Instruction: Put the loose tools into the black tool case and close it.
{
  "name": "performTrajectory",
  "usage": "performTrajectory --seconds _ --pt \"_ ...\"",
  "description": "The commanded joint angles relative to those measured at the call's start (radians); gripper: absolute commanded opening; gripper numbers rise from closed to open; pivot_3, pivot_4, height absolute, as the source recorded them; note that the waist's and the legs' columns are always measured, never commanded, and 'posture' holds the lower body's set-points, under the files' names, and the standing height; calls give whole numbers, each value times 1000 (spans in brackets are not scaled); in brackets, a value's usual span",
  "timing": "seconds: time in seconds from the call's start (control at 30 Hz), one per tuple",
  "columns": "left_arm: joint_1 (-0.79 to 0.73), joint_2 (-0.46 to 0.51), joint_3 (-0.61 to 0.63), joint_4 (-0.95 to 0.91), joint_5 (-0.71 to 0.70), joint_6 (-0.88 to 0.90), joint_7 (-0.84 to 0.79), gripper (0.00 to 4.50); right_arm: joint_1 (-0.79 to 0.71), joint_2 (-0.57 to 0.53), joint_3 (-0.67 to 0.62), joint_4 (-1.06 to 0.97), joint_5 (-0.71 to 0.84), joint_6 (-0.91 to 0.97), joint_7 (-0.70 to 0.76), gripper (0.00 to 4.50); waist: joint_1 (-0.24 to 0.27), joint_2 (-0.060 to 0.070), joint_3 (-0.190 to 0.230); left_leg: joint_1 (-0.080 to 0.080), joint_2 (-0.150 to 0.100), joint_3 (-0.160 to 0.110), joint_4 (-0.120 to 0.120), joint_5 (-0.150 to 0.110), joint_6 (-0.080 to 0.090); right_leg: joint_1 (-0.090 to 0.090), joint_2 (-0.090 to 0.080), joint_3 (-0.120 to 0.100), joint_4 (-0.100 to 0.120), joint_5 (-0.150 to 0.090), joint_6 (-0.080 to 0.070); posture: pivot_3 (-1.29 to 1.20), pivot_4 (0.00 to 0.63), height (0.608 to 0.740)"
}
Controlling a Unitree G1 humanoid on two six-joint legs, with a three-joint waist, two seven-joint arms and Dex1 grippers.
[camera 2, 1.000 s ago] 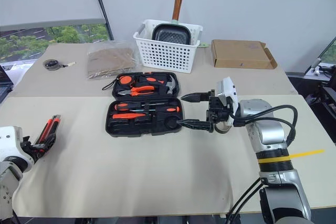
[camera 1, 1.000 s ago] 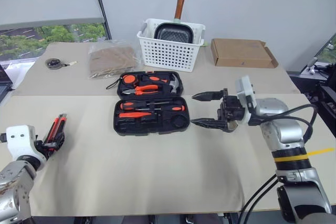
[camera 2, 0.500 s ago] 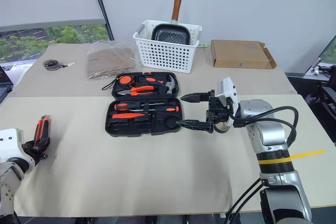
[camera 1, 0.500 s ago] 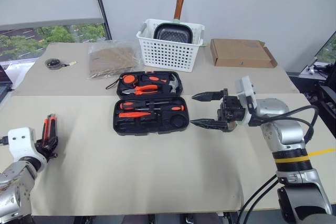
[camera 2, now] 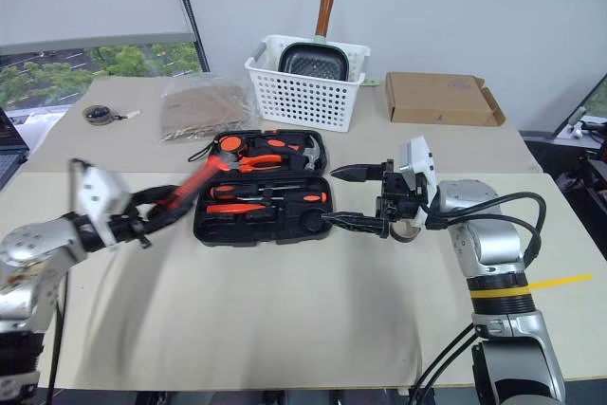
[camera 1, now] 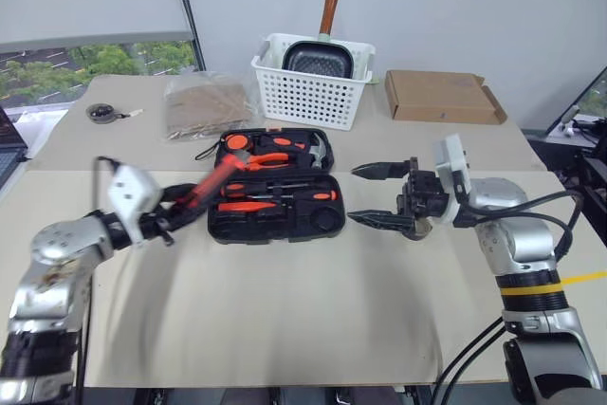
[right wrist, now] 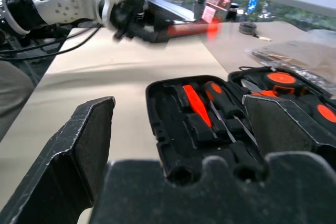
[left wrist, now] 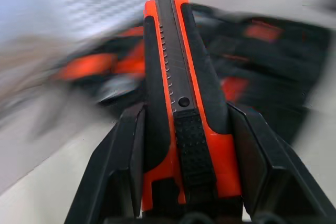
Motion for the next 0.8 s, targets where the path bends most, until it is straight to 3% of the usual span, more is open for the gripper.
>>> performTrajectory --seconds 0.03,0.3,0.8 --pt "-92 39 -125 65 95 -109 -134 1774 18 -24 -38 -37 1 -30 -11 4500 -6 0 0 0 0 1 0 0 0 0 1 0 0 0 0 0 150 700" --pt "-291 -3 -298 267 212 -219 -258 1774 91 -48 -78 -109 14 -24 -61 4500 -1 0 0 0 1 1 0 0 1 0 1 1 1 0 1 0 150 700" --pt "-388 -39 -324 461 271 -341 -294 1774 118 -53 -79 -130 19 -35 -81 4500 -2 0 0 0 1 0 2 0 1 0 1 1 3 -1 1 0 150 700"
